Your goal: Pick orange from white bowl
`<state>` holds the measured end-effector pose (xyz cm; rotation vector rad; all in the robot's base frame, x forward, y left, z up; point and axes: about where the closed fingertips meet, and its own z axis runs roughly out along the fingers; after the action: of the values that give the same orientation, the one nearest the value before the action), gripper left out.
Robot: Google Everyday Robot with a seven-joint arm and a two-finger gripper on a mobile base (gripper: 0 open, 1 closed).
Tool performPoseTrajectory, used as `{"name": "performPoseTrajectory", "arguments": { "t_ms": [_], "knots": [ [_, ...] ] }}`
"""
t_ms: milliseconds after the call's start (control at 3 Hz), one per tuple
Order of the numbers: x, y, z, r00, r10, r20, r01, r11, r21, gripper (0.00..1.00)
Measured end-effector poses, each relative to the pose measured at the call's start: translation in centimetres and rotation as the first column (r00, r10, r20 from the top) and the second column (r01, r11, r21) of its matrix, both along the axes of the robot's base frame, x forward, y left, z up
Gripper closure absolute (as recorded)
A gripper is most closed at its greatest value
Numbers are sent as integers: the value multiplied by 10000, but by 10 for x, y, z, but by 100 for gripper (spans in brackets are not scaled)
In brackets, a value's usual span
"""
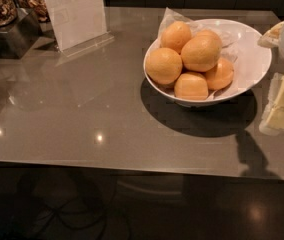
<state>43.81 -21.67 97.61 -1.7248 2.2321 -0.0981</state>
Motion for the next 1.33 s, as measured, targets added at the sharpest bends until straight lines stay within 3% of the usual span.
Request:
{"name": "performPoseTrajectory", "arguments": {
  "t_ms": [667, 1000, 1333],
  "knots": [
    [6, 7, 5, 9998, 181, 111, -184, 9993, 340, 0],
    [31, 25, 12, 9979, 492, 418, -542, 9901, 1292, 0],
    [63, 47, 14, 9957, 788, 496, -878, 9724, 2162, 0]
  ]
}}
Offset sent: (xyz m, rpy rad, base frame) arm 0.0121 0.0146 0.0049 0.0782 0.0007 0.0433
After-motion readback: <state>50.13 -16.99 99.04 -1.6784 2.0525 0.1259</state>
